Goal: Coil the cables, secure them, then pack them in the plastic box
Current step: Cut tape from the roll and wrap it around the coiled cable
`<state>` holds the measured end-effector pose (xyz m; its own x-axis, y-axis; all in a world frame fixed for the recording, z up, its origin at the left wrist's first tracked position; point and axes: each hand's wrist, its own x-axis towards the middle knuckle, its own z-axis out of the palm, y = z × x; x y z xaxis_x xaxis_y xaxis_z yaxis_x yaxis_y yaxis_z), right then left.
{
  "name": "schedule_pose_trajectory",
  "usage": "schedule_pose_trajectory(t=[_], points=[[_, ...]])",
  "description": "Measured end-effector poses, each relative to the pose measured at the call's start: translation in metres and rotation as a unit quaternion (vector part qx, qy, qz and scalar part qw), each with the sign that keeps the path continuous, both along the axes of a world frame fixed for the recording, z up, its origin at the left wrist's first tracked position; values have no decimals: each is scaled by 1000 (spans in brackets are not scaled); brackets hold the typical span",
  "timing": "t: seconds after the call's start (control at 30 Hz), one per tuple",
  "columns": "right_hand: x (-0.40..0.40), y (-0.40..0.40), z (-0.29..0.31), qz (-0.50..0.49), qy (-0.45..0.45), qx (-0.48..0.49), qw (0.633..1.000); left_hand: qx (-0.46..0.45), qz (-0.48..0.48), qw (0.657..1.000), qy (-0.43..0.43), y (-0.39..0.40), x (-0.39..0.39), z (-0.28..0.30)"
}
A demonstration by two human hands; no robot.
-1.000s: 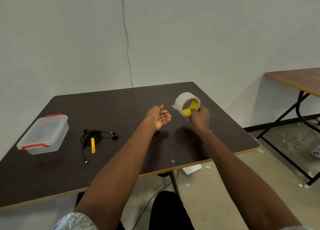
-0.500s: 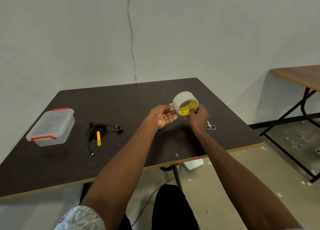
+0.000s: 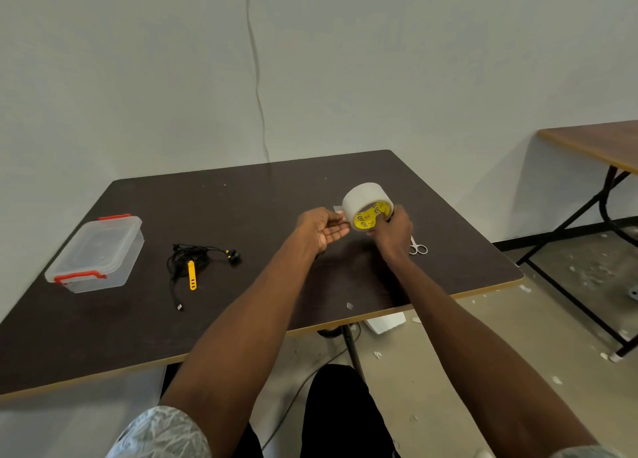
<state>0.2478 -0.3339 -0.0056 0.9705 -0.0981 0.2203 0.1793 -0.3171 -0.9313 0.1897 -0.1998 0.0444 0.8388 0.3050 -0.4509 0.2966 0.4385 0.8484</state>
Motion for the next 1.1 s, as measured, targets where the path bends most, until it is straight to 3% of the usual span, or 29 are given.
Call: schedule_pose_trajectory(t=[0.13,0.43,0.93,1.1], points=[[3,-2,-5,-5,24,3,1000,21,-17,1000,-4,-1,2,-5],[7,-6,-8,-9,59,13,998,-43,-71,996,-21,7,-4,-5],[-5,-1,-7,-6,29,-32,999,-53,-88,994,-37,19,-16,-2],[-8,-3,-1,-18,22,-94,995,-35,-76,996,-38,13,-17,-4]])
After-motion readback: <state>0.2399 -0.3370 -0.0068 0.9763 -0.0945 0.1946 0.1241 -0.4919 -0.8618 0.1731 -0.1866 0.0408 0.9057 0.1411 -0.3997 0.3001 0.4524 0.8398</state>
